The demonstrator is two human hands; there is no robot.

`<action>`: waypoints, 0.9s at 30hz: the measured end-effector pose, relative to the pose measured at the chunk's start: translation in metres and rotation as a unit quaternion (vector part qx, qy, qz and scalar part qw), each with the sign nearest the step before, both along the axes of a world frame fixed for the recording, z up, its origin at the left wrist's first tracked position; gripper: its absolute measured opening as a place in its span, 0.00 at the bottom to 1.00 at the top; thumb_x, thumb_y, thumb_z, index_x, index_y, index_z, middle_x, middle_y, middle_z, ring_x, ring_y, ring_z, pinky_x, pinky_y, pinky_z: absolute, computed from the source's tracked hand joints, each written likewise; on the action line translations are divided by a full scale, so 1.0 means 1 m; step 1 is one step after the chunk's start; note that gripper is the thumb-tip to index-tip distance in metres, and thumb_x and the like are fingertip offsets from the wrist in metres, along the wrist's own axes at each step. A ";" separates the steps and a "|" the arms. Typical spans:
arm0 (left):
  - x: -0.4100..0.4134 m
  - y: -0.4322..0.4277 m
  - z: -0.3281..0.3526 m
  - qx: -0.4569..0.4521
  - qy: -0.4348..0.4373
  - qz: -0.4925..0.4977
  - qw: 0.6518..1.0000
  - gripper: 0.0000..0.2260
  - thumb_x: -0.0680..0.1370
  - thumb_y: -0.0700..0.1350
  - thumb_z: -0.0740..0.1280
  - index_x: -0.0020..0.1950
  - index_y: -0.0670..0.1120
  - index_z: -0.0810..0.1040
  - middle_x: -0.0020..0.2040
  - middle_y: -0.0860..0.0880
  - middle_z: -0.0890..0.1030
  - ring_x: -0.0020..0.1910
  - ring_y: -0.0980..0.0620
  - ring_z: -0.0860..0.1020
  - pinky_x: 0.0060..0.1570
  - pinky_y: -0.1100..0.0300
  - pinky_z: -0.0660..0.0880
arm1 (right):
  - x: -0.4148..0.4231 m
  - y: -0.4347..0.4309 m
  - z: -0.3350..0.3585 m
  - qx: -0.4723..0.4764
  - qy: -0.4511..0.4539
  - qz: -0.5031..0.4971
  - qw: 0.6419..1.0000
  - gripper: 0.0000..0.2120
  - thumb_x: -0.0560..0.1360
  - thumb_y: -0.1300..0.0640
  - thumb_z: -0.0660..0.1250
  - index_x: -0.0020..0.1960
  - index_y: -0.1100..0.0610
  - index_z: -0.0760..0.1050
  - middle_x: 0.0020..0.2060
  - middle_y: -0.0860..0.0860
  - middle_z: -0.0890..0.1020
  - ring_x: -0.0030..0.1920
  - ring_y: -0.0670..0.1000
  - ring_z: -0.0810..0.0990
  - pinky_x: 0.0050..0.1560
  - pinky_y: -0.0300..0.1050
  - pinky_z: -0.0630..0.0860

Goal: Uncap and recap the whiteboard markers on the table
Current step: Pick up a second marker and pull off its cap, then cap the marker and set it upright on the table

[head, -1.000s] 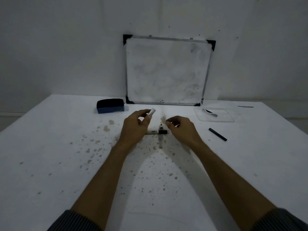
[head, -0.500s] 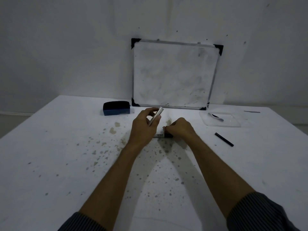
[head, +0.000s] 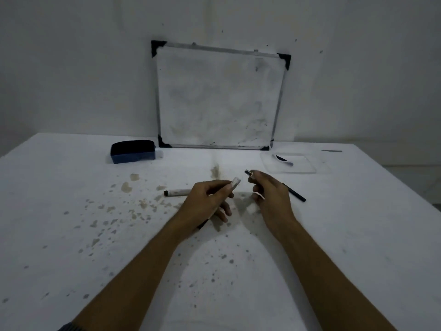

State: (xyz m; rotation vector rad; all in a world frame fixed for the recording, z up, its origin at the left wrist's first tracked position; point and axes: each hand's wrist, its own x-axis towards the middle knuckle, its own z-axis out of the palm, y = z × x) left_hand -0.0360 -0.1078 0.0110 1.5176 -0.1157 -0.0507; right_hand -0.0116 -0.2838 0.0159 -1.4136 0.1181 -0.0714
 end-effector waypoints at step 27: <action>0.003 0.000 -0.005 0.098 -0.066 0.011 0.993 0.10 0.82 0.46 0.68 0.62 0.50 0.84 0.45 0.49 0.87 0.31 0.47 0.83 0.31 0.54 0.83 | 0.008 0.003 -0.007 -0.067 -0.045 0.043 0.996 0.11 0.77 0.47 0.72 0.56 0.50 0.87 0.31 0.38 0.81 0.35 0.40 0.77 0.41 0.37 0.75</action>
